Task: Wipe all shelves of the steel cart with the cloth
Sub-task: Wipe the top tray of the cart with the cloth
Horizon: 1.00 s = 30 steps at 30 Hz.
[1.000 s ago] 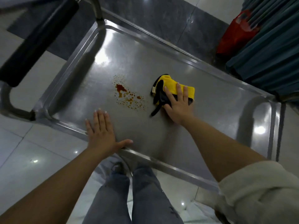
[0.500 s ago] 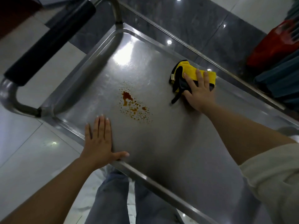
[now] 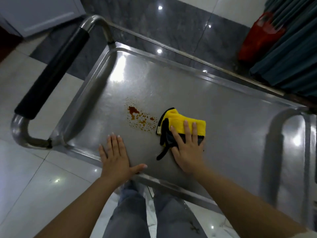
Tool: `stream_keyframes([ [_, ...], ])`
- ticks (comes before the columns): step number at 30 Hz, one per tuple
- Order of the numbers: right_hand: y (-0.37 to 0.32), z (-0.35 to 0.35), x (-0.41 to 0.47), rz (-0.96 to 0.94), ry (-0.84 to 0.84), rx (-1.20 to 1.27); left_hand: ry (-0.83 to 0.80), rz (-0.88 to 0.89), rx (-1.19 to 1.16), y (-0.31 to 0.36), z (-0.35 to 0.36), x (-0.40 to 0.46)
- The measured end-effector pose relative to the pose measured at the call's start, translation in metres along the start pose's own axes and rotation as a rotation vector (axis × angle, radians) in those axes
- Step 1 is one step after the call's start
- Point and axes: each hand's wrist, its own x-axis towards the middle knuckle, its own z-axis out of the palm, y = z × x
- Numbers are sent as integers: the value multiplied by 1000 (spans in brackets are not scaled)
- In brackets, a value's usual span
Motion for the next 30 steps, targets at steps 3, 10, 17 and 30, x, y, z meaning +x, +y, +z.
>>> stream_keyframes([
  [3, -22, 12, -47, -64, 14, -37, 55, 56, -29, -9, 1, -3],
  [10, -35, 1, -28, 61, 85, 12, 181, 248, 48, -76, -14, 1],
  [17, -63, 7, -23, 194, 91, -82, 197, 299, 120, -112, -49, 51],
  [30, -87, 23, -43, 60, 73, -206, 317, 418, 8, -132, -40, 75],
])
